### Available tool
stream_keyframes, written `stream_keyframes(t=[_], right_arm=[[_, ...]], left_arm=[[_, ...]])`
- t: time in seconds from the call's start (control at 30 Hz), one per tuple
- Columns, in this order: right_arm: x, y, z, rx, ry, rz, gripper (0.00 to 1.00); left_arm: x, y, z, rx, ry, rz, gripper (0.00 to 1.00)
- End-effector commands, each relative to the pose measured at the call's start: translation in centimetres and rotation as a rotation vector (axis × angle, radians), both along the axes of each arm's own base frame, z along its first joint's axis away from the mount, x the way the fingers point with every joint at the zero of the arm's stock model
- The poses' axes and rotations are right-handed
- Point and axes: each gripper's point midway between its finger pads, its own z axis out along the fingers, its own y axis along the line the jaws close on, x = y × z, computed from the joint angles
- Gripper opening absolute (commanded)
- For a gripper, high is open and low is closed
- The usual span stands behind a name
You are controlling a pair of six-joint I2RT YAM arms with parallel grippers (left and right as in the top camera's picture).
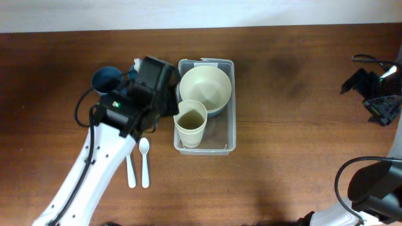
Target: Pack container
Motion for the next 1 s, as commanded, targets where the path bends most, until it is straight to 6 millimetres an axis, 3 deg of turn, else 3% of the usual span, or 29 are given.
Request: stream_keyframes(t=[0.0, 0.4, 0.6, 0.77, 0.97], right_arm=[[-0.1, -0.2, 1.1, -0.022, -0.030, 0.002, 0.99], [-0.1, -0.2, 1.1, -0.022, -0.030, 0.002, 0.99], [-0.1, -0.2, 1.1, -0.022, -0.030, 0.002, 0.99], [-0.1, -0.2, 1.1, -0.022, -0.030, 0.001, 0.99], [-0.1, -0.2, 1.1, -0.022, -0.030, 0.002, 0.99]], left_arm=[[0.2, -2.1, -1.5, -0.092, 0.081, -0.122, 0.38], [0.4, -2.8, -6.7, -0.043, 0.246, -0.153, 0.37], [-0.6, -3.2, -9.4, -0.002, 0.350, -0.177, 0.38], [-0.9, -4.3, -10.3, 0.011, 0.371, -0.203, 0.36], [-0.1, -4.7, -10.1, 0.000, 0.334, -0.206, 0.25]])
